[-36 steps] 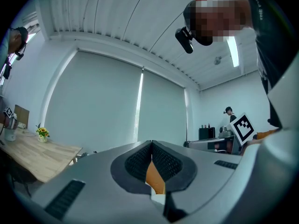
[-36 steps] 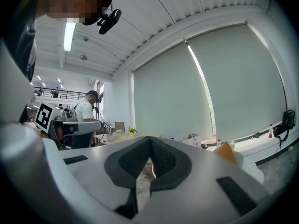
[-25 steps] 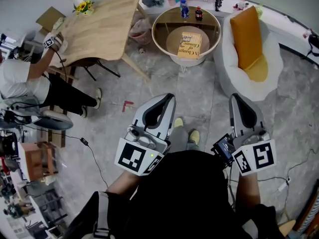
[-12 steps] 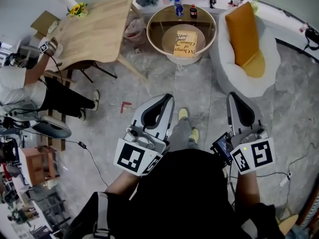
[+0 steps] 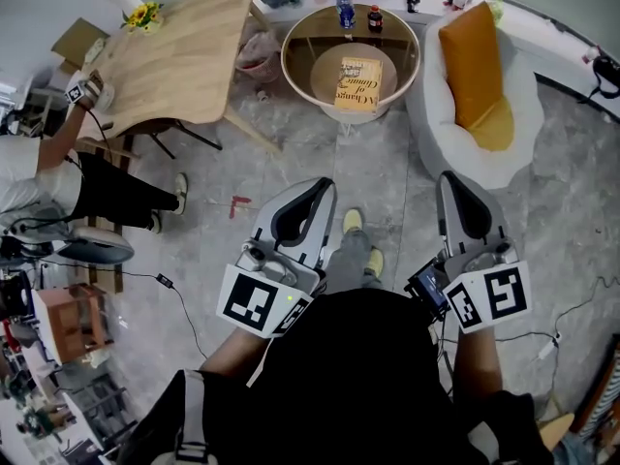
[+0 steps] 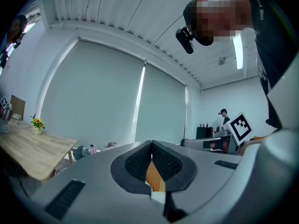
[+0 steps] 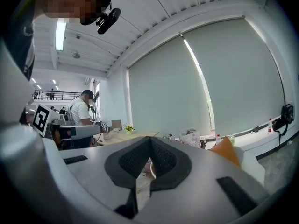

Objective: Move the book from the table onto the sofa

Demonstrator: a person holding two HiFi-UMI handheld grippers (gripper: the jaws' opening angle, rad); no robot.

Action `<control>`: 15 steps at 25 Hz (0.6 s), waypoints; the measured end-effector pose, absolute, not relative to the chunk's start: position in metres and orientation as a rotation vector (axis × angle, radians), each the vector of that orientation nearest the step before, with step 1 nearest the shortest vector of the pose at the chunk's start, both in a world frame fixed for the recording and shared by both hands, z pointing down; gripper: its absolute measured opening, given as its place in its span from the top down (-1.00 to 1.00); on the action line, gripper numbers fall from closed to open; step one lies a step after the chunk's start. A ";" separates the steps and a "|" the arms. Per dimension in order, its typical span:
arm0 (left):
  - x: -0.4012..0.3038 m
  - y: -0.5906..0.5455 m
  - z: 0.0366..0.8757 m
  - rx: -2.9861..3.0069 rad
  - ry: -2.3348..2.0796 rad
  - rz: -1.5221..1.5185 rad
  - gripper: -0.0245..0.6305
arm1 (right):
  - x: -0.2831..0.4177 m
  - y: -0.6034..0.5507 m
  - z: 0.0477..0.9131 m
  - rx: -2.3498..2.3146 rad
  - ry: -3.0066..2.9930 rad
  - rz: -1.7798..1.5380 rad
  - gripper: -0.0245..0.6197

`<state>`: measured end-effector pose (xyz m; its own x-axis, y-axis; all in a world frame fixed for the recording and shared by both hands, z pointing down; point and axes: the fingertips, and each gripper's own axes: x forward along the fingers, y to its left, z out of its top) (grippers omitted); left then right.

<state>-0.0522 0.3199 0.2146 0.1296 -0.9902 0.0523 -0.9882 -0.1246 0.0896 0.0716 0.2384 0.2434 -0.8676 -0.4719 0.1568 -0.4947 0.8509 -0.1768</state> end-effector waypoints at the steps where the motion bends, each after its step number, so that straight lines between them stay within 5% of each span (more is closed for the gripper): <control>1: -0.056 0.318 0.216 2.279 -2.004 -0.034 0.88 | 0.067 0.236 0.244 0.765 -2.915 0.319 0.90; 15: -0.097 0.263 0.223 2.282 -1.988 -0.075 0.88 | 0.017 0.189 0.242 0.776 -2.894 0.270 0.90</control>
